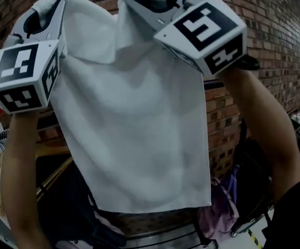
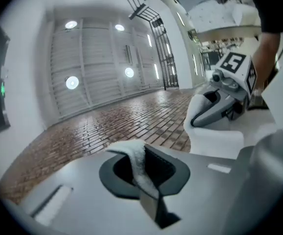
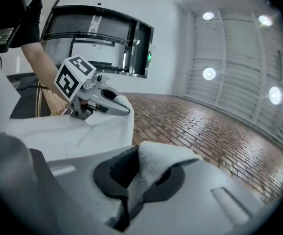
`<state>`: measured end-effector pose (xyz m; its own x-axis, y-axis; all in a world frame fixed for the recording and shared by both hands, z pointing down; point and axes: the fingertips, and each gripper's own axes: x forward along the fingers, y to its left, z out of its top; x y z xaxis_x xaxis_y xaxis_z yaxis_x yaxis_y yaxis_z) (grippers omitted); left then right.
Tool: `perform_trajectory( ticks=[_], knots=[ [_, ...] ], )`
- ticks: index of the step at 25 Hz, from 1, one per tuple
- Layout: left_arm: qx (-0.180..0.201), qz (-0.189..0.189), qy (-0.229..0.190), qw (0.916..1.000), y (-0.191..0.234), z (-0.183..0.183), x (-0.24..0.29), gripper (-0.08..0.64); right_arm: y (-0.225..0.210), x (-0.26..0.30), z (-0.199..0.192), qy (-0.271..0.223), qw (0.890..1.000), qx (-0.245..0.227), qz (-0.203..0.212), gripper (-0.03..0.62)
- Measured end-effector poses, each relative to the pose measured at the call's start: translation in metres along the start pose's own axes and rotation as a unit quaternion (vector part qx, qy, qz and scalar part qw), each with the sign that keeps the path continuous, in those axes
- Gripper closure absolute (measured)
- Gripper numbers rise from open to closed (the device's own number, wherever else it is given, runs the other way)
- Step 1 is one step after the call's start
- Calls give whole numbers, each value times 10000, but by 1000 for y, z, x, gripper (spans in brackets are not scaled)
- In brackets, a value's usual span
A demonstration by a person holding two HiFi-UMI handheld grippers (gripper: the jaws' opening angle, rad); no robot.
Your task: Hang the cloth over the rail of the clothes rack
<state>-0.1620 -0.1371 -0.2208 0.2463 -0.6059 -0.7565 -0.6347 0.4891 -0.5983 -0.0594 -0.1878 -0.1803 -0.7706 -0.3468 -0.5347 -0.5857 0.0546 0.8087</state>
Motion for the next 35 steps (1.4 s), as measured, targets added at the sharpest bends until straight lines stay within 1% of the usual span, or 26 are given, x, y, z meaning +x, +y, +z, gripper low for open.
perform_trajectory(
  ticks=[3, 5, 6, 7, 8, 10, 11, 13, 14, 15, 17, 18, 19, 20, 21, 22, 23, 24, 25, 26, 28, 29, 30, 32, 34, 35],
  knots=[
    [898, 26, 573, 9943, 0, -35, 36, 545, 3, 46, -36, 641, 9958, -343, 561, 581],
    [1461, -407, 1103, 9823, -31, -74, 50, 545, 29, 67, -78, 1316, 9827, -690, 1109, 581],
    [1706, -808, 1372, 9724, -56, -99, 52, 545, 50, 72, -101, 1642, 9716, -896, 1448, 581],
    [1926, -1351, 1647, 9579, -87, -127, 49, 545, 76, 74, -125, 1935, 9574, -1090, 1848, 581],
    [2102, -2005, 1938, 9371, -120, -156, 42, 545, 107, 72, -149, 2193, 9396, -1243, 2314, 581],
    [2125, -3383, 2538, 8809, -181, -210, 16, 545, 169, 58, -190, 2639, 8952, -1207, 3383, 581],
    [1888, -3989, 2789, 8529, -204, -230, 1, 545, 196, 46, -206, 2855, 8701, -896, 3916, 581],
    [1268, -4987, 3131, 7982, -233, -253, -26, 545, 233, 21, -224, 3183, 8173, 70, 4803, 581],
    [1041, -5442, 3303, 7641, -243, -260, -42, 545, 244, 10, -227, 3262, 7928, 443, 5130, 581],
    [827, -5895, 3534, 7216, -253, -268, -63, 545, 252, 1, -229, 3338, 7707, 690, 5384, 581],
    [230, -6645, 4146, 6213, -268, -278, -112, 542, 263, -14, -230, 3500, 7321, 992, 5760, 579],
    [-138, -6846, 4434, 5784, -273, -278, -132, 541, 267, -21, -230, 3581, 7139, 1148, 5906, 577],
    [-469, -6919, 4647, 5506, -275, -278, -144, 536, 271, -28, -230, 3683, 6962, 1331, 6016, 558],
    [-731, -6906, 4761, 5395, -275, -276, -148, 515, 274, -33, -231, 3808, 6806, 1494, 6078, 468],
    [-916, -6854, 4789, 5408, -275, -274, -147, 467, 275, -38, -234, 3933, 6704, 1569, 6093, 359],
    [-1017, -6795, 4774, 5478, -275, -273, -144, 380, 274, -39, -239, 4032, 6678, 1519, 6070, 316],
    [-1035, -6746, 4750, 5556, -274, -274, -141, 266, 272, -39, -244, 4088, 6722, 1363, 6020, 292],
    [-993, -6708, 4721, 5633, -273, -275, -138, 168, 269, -36, -248, 4093, 6818, 1151, 5953, 282],
    [-913, -6683, 4662, 5725, -273, -275, -135, 138, 266, -32, -251, 4046, 6938, 940, 5883, 281],
    [-821, -6670, 4541, 5850, -272, -275, -130, 135, 263, -28, -251, 3944, 7068, 785, 5820, 281],
    [-714, -6641, 4108, 6206, -273, -267, -113, 120, 256, -18, -242, 3621, 7337, 758, 5699, 281],
    [-718, -6615, 3871, 6383, -274, -262, -104, 120, 254, -14, -237, 3485, 7441, 828, 5640, 281],
    [-725, -6587, 3691, 6516, -273, -258, -96, 113, 251, -11, -234, 3406, 7510, 864, 5591, 281],
    [-627, -6524, 3522, 6681, -269, -257, -88, 110, 248, -8, -234, 3372, 7582, 803, 5522, 281],
    [-599, -6478, 3516, 6732, -266, -258, -88, 110, 246, -8, -236, 3388, 7593, 721, 5509, 281],
    [-595, -6457, 3525, 6747, -265, -259, -89, 110, 243, -7, -237, 3372, 7635, 638, 5471, 281]
  ],
)
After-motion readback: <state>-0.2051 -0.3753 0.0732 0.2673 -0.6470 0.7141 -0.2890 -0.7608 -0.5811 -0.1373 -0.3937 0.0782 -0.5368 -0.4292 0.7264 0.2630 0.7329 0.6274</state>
